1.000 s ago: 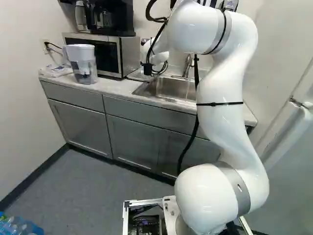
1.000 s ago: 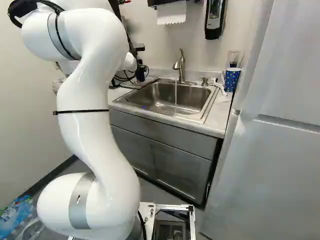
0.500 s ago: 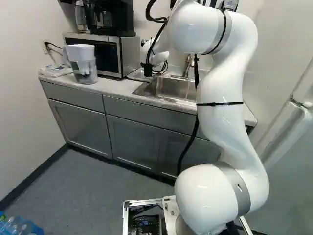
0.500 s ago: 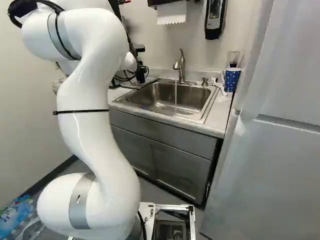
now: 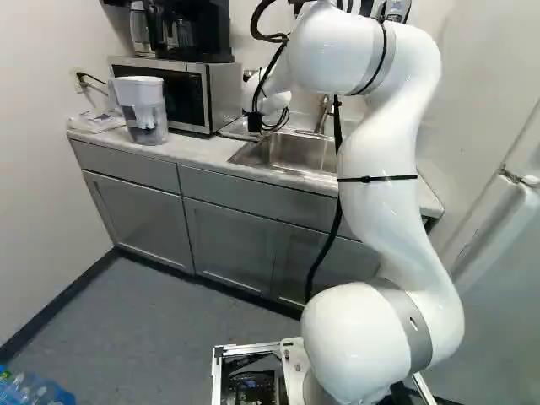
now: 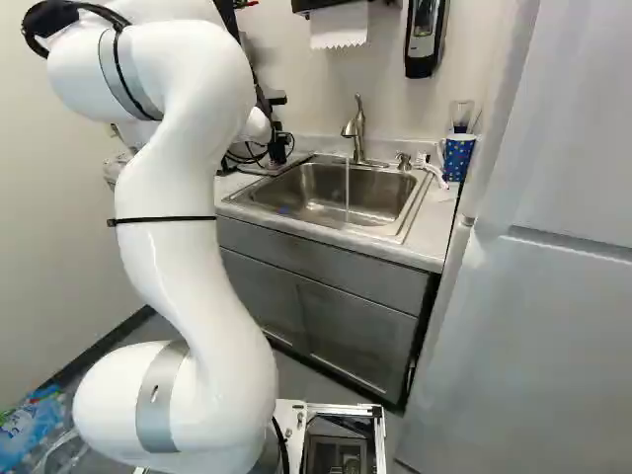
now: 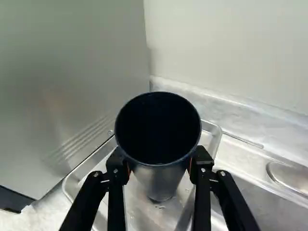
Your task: Rinse the cup and place it in the tray
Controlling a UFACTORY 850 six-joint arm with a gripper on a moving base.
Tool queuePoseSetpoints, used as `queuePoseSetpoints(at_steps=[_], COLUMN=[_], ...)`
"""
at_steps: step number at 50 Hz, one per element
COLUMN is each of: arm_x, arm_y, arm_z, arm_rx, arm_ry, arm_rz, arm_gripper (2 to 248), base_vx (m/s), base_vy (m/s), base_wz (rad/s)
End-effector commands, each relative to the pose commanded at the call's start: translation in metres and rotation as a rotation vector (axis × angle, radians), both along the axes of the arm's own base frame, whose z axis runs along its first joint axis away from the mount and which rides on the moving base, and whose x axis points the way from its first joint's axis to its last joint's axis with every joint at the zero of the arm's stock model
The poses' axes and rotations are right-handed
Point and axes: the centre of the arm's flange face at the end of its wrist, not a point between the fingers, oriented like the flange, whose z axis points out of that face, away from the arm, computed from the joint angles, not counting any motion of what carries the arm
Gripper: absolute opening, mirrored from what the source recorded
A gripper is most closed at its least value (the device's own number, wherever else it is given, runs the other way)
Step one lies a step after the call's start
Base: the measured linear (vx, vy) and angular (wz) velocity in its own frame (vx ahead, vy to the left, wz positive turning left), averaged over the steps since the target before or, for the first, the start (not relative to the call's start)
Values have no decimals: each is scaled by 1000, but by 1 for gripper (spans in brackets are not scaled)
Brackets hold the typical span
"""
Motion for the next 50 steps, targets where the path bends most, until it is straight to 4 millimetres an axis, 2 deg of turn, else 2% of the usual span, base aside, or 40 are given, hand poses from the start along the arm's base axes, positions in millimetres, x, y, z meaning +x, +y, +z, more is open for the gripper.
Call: queuePoseSetpoints(at_steps=[50], arm_x=[-2], arm_y=[-1], arm_z=[-5], arm_rx=[-9], arm_ry=[55], arm_rz=[-2], arm_gripper=[126], base_vx=[0], base_vy=[0], base_wz=[0])
